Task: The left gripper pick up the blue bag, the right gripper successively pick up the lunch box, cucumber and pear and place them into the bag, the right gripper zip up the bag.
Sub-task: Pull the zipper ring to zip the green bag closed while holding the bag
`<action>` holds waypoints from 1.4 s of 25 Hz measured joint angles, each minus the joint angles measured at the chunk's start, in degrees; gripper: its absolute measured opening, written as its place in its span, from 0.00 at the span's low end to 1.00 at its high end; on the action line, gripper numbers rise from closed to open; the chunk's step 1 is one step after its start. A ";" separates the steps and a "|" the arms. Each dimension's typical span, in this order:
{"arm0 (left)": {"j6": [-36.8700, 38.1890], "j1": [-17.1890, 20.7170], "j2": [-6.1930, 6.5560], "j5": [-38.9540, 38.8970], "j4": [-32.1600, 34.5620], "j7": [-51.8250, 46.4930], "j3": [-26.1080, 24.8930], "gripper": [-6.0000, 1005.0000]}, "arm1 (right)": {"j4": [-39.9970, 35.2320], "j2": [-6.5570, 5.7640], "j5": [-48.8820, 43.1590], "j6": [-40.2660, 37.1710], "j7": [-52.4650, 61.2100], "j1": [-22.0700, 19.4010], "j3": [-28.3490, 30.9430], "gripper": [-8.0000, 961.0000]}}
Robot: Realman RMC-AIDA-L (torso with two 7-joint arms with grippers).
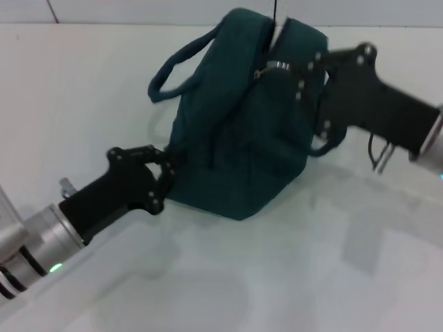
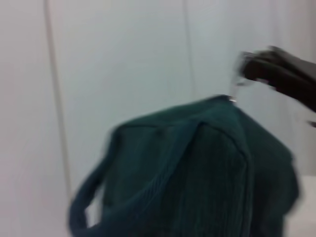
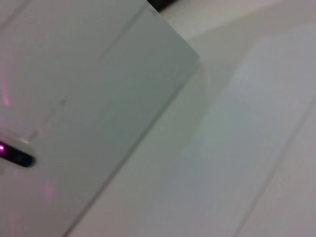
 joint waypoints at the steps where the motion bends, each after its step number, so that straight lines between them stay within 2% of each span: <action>1: 0.31 0.23 0.02 -0.88 0.02 0.00 -0.02 0.07 | -0.11 0.01 0.03 -0.66 -1.37 -0.53 -0.87 0.03; 6: 1.73 0.55 0.04 -2.17 0.24 -0.28 -0.02 0.07 | -0.99 0.02 1.49 -1.04 -3.97 -1.65 -5.31 0.03; 10: 1.81 0.90 -0.10 -3.65 0.20 -0.28 -0.30 0.07 | -1.15 0.01 6.51 0.50 -4.11 -1.41 -9.21 0.03; 21: 2.31 1.42 -0.75 -4.84 -0.48 -0.11 -0.58 0.07 | -1.38 0.01 9.86 2.97 -3.90 -0.96 -10.74 0.03; 27: 5.91 1.55 -0.86 -5.87 -0.62 -1.41 -0.59 0.23 | -1.38 0.01 10.59 3.36 -3.93 -0.98 -10.79 0.03; 29: 7.65 1.54 -0.83 -6.30 -0.62 -2.57 -0.58 0.46 | -1.38 0.01 10.60 3.36 -3.93 -1.00 -10.83 0.03; 35: 10.67 0.46 -0.90 -6.48 -0.53 -5.07 -0.56 0.67 | -1.32 0.01 10.63 3.29 -4.01 -1.07 -11.28 0.03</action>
